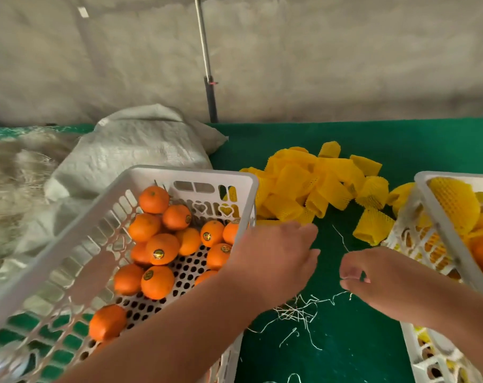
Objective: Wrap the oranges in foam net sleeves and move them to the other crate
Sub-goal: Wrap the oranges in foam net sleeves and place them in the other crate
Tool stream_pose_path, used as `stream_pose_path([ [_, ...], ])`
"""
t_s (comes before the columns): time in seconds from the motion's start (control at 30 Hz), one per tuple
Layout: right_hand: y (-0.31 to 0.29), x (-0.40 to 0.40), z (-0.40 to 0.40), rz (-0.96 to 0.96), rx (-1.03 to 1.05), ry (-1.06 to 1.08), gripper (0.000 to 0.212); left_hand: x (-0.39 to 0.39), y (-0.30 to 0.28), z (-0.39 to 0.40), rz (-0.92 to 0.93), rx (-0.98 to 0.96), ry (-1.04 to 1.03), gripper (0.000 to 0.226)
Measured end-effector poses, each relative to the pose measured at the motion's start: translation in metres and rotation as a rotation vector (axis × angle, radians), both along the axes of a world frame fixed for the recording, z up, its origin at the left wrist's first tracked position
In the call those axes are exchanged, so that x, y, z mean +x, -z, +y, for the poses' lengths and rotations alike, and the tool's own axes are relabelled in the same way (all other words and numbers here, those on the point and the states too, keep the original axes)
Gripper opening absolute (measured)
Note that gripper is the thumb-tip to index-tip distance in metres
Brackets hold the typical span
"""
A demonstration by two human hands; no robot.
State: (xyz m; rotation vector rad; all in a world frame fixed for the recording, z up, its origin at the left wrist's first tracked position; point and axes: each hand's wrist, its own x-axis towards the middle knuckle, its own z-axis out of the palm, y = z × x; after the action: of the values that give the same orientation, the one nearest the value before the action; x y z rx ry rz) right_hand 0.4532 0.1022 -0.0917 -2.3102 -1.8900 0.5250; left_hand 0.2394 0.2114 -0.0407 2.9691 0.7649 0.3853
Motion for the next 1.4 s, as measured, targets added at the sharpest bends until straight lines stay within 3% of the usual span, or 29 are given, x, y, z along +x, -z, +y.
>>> stream_pose_path([
  [0.1, 0.005, 0.004, 0.002, -0.001, -0.063, 0.017, 0.019, -0.012, -0.009, 0.017, -0.307, 0.120, -0.006, 0.029],
  [0.2, 0.006, 0.006, 0.003, 0.002, -0.092, 0.039, 0.020, -0.028, -0.015, 0.050, -0.376, 0.151, -0.199, 0.022],
  [0.27, 0.006, 0.007, 0.004, 0.014, -0.103, 0.055, 0.020, -0.040, -0.013, 0.078, -0.259, 0.063, -0.431, 0.017],
  [0.33, 0.008, 0.008, 0.003, 0.029, -0.110, 0.060, 0.020, -0.055, -0.002, 0.101, -0.012, -0.069, -0.627, 0.021],
  [0.43, 0.010, 0.010, 0.002, 0.040, -0.103, 0.050, 0.017, -0.075, 0.032, 0.118, 0.300, -0.283, -0.643, 0.040],
  [0.6, 0.010, 0.009, 0.002, 0.026, -0.094, 0.049, 0.014, -0.082, 0.089, 0.127, 0.447, -0.528, -0.622, 0.065],
  [0.77, 0.006, 0.005, 0.002, -0.023, -0.114, 0.075, 0.018, -0.078, 0.113, 0.131, 0.350, -0.559, -0.625, 0.066],
  [0.9, 0.000, 0.002, 0.002, -0.035, -0.147, 0.069, 0.017, -0.074, 0.117, 0.130, 0.292, -0.475, -0.630, 0.044],
  [1.1, -0.006, -0.001, 0.003, -0.015, -0.179, 0.071, 0.019, -0.072, 0.069, 0.131, 0.187, -0.316, -0.765, 0.071],
  [1.23, -0.008, -0.002, 0.004, 0.004, -0.183, 0.072, 0.019, -0.065, 0.021, 0.119, -0.111, -0.121, -0.801, 0.075],
  [1.33, -0.007, -0.002, 0.004, 0.006, -0.182, 0.067, 0.022, -0.050, -0.009, 0.093, -0.417, 0.010, -0.680, 0.060],
  [1.4, -0.007, -0.002, 0.005, 0.006, -0.178, 0.066, 0.023, -0.038, -0.025, 0.068, -0.577, -0.003, -0.550, 0.060],
])
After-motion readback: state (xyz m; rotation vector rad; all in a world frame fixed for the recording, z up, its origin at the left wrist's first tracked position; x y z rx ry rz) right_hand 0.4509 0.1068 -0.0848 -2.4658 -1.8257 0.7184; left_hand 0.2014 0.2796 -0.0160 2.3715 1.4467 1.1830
